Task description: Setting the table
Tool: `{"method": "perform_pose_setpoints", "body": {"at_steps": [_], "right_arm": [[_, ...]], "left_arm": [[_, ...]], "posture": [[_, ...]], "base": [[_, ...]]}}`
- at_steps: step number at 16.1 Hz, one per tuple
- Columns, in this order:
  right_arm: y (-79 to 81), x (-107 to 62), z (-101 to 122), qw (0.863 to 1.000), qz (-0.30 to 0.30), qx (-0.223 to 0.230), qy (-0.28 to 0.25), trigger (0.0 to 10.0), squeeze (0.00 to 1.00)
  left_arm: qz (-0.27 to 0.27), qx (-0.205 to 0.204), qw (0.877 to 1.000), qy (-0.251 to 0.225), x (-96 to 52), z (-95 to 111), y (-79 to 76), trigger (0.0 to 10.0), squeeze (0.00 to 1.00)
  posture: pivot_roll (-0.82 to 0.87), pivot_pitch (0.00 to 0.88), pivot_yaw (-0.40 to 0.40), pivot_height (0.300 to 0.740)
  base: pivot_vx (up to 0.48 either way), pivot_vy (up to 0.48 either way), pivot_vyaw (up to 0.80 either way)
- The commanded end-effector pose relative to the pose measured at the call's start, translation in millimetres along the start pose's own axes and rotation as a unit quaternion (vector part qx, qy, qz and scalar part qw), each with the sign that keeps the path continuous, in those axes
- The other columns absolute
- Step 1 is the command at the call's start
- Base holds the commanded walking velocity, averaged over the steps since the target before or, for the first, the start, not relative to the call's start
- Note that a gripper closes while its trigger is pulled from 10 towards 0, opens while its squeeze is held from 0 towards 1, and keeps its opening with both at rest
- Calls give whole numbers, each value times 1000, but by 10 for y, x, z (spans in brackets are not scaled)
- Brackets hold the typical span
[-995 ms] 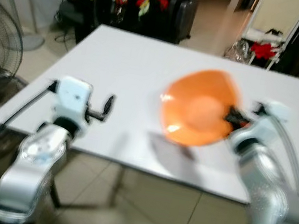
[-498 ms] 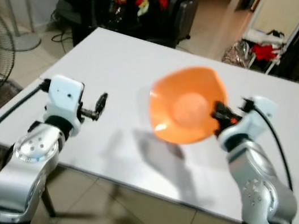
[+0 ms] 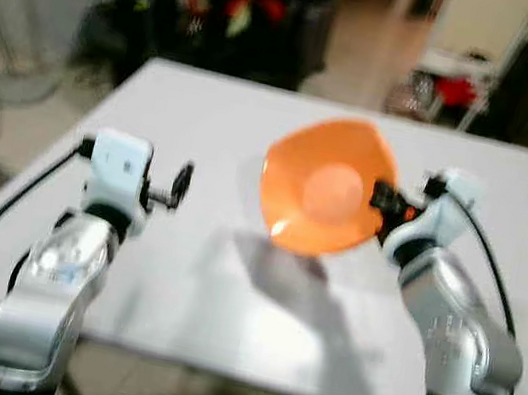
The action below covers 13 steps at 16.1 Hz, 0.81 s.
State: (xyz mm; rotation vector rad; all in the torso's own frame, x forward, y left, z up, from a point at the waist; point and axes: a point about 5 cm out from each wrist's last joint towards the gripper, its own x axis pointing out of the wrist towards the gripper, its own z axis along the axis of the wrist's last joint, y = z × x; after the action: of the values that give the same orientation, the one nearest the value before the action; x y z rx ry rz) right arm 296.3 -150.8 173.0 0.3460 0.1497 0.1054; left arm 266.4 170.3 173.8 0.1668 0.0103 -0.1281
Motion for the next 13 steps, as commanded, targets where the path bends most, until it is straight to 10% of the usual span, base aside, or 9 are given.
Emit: {"method": "perform_pose_setpoints", "body": {"at_steps": [1,13], "right_arm": [[-100,-38,111,1000,-20,-4,-24,10000,0],[143,274,-18,990,69,100,73,10000,0]], "left_arm": [[-19,-2,1000,-3,15,22,-78,10000,0],[-61,37,997,6,-146,-7,37,10000,0]], "posture": [[-33,0,-7,740],[21,0,-30,740]], "base": [[337,0,0],[138,0,0]]}}
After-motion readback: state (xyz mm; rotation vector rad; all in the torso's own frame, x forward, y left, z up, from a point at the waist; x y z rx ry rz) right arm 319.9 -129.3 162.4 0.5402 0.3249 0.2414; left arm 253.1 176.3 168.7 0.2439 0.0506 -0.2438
